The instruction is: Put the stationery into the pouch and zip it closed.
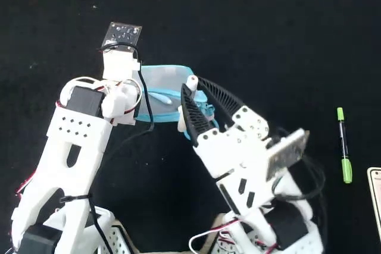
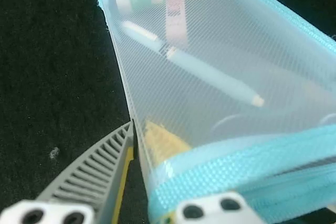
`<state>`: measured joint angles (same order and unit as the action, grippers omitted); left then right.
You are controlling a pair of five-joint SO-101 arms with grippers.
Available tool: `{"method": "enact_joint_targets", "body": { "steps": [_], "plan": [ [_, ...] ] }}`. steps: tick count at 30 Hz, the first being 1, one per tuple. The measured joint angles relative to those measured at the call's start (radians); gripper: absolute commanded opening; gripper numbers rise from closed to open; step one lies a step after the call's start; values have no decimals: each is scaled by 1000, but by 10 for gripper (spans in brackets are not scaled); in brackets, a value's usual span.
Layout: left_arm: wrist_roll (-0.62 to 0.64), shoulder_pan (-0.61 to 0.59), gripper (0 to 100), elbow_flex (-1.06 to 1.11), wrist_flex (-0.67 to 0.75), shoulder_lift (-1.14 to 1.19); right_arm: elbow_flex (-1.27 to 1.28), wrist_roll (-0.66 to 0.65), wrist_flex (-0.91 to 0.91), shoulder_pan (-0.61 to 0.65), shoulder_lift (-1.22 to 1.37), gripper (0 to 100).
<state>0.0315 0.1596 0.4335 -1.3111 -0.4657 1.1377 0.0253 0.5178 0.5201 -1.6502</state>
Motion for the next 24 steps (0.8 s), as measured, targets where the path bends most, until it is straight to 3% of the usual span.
{"method": "enact_joint_targets", "body": {
  "steps": [6, 13, 24],
  "plan": [
    [0, 0, 30, 0, 3, 0, 210, 0, -160, 2, -150, 12],
    [0, 0, 30, 0, 3, 0, 222, 0, -232, 71, -150, 12],
    [0, 0, 30, 0, 3, 0, 222, 0, -354, 81, -150, 12]
  ]
}}
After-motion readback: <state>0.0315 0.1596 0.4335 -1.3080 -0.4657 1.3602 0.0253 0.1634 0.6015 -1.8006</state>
